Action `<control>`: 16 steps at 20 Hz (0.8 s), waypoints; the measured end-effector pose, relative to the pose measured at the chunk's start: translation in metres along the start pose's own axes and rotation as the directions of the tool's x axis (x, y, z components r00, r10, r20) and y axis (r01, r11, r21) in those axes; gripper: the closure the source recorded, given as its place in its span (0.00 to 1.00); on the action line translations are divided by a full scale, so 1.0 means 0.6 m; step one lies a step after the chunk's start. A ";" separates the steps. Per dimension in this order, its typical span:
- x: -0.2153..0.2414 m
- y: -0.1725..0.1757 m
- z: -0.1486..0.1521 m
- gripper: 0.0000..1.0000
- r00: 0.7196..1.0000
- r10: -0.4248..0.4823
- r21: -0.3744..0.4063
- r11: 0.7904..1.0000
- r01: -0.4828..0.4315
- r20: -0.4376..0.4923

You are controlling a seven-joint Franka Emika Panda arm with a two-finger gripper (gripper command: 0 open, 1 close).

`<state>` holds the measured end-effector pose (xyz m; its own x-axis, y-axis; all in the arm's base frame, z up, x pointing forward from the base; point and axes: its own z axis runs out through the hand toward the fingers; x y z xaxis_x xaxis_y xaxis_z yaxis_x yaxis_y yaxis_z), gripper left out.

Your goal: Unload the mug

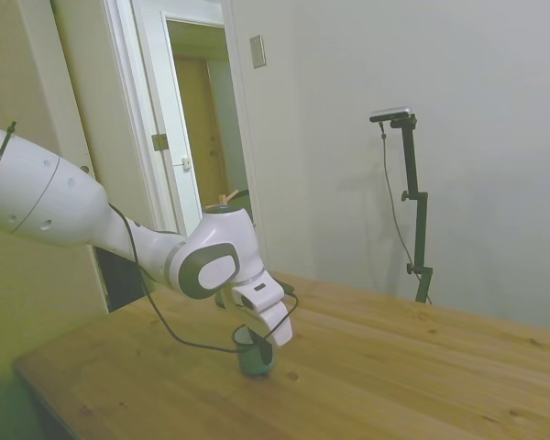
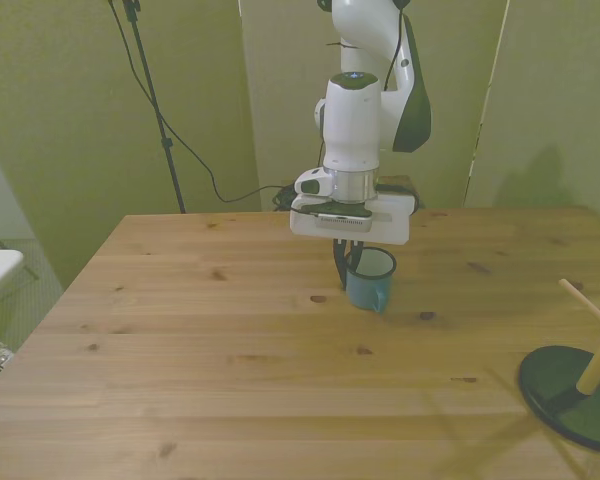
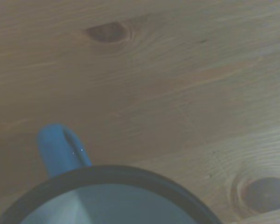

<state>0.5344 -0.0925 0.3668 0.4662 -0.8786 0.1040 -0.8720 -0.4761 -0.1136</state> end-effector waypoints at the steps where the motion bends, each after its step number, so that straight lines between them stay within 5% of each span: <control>1: 0.000 0.000 0.000 0.00 1.000 0.000 -0.001 1.000 0.000 0.001; 16: 0.007 -0.011 -0.048 0.00 0.998 -0.023 0.028 0.999 0.024 -0.051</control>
<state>0.5379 -0.0917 0.3967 0.4777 -0.8643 0.1572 -0.8559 -0.4983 -0.1386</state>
